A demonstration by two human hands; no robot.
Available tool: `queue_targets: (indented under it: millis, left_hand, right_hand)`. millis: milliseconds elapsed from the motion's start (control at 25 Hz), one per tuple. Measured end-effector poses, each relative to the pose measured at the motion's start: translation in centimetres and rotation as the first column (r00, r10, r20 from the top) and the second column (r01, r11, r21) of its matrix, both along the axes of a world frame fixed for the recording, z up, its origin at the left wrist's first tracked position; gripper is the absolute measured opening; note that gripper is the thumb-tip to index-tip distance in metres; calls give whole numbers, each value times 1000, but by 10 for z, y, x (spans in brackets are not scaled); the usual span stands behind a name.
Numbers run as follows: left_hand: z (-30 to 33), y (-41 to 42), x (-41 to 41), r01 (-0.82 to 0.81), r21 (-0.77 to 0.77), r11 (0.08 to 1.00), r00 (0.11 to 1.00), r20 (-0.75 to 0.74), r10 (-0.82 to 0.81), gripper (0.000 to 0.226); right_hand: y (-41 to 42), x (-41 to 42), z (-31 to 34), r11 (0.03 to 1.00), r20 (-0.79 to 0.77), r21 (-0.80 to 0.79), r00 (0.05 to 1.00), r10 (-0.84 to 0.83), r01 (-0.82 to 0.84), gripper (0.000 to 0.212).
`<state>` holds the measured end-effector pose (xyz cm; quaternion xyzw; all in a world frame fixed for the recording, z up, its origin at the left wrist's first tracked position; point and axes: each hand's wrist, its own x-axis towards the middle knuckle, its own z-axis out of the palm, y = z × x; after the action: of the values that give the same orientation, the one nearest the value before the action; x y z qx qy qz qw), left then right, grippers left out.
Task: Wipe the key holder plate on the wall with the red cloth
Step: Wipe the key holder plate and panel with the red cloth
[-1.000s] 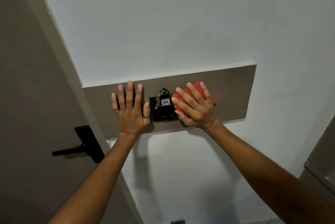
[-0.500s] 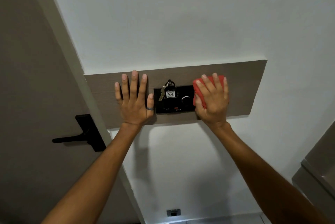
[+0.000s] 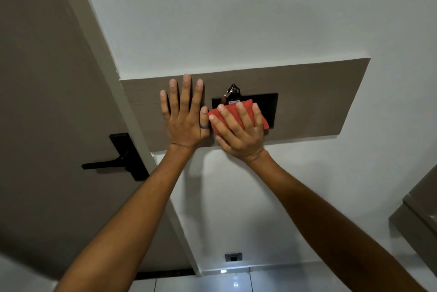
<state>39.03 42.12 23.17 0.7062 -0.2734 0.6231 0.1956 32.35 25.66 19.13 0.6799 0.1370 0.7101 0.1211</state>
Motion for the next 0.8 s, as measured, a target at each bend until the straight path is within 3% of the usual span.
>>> queue_targets:
  millis: [160, 200, 280, 320, 400, 520, 680, 800]
  left_hand:
    - [-3, 0, -3, -14, 2, 1000, 1000, 5, 14, 60]
    - [-2, -1, -3, -21, -5, 1000, 1000, 9, 21, 60]
    - [-1, -1, -1, -15, -16, 1000, 1000, 14, 15, 60]
    - [-1, -1, 0, -19, -14, 1000, 999, 27, 19, 61]
    - [-2, -2, 1, -17, -15, 1000, 999, 32, 17, 61]
    - [-4, -2, 2, -30, -13, 999, 999, 33, 30, 61]
    - [0, -3, -1, -28, -9, 1000, 1000, 7, 28, 61]
    - [3, -8, -11, 21, -51, 998, 997, -73, -25, 61]
  right_hand:
    - [-47, -26, -13, 983, -127, -182, 992, 8, -31, 56]
    - [-59, -31, -9, 989, -166, -150, 986, -3, -22, 55]
    - [-58, -35, 3, 981, -189, 188, 979, 72, -36, 52]
    - [-44, -33, 14, 924, -151, 380, 983, 102, -37, 51]
    - [-24, -28, 27, 845, -124, 534, 988, 93, -12, 48]
    - [-42, -34, 34, 961, -165, 274, 986, 16, 30, 46]
    - [-45, -35, 32, 936, -147, 349, 989, 1, 51, 45]
    - [-83, -43, 34, 999, -225, -37, 973, -43, 36, 48]
